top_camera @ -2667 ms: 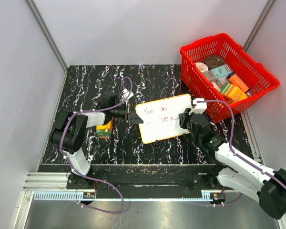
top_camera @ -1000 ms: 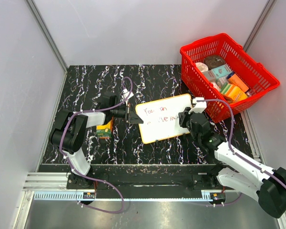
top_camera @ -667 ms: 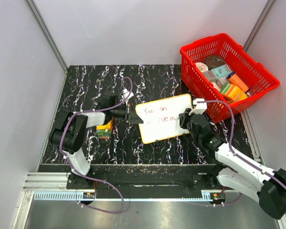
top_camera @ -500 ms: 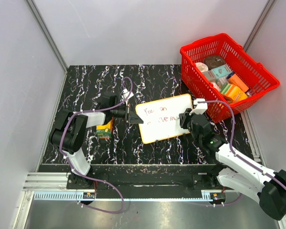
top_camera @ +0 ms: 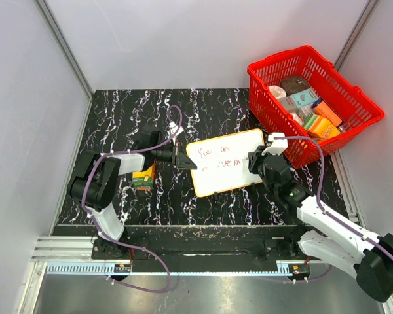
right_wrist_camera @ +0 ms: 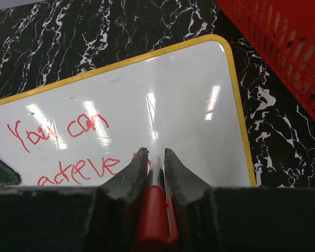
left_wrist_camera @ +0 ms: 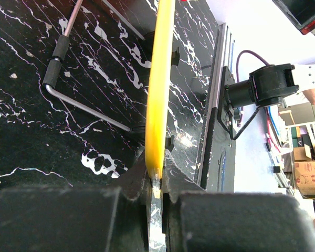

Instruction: Write a sentence on the whiteboard

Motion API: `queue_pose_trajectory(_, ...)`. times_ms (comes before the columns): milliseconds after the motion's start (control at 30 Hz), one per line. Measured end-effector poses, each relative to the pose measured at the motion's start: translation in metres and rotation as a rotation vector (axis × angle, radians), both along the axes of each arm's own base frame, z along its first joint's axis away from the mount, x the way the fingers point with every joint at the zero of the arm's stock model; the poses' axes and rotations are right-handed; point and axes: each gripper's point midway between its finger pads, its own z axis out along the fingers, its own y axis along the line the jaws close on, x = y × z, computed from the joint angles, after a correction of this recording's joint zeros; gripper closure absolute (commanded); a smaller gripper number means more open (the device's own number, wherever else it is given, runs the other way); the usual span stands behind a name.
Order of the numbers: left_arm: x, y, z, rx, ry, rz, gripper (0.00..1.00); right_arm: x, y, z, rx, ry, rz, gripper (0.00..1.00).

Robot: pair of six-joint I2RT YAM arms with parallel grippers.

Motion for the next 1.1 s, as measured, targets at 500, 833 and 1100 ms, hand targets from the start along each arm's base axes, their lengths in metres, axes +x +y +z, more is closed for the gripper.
queue_pose_trajectory(500,-0.0004,-0.0003,0.0009,0.0,-0.005,-0.002,1.0,0.0068,-0.0022,-0.0067,-0.012,0.008,-0.027,1.0)
queue_pose_trajectory(833,-0.0007,-0.0001,0.0004,0.003,0.0,0.0,1.0,0.0104,-0.0001,-0.0059,-0.007,0.003,-0.027,1.0)
queue_pose_trajectory(1100,-0.0007,-0.0001,0.0003,0.003,-0.001,0.0,1.0,0.0095,0.0022,-0.0052,0.0,0.004,-0.011,1.0)
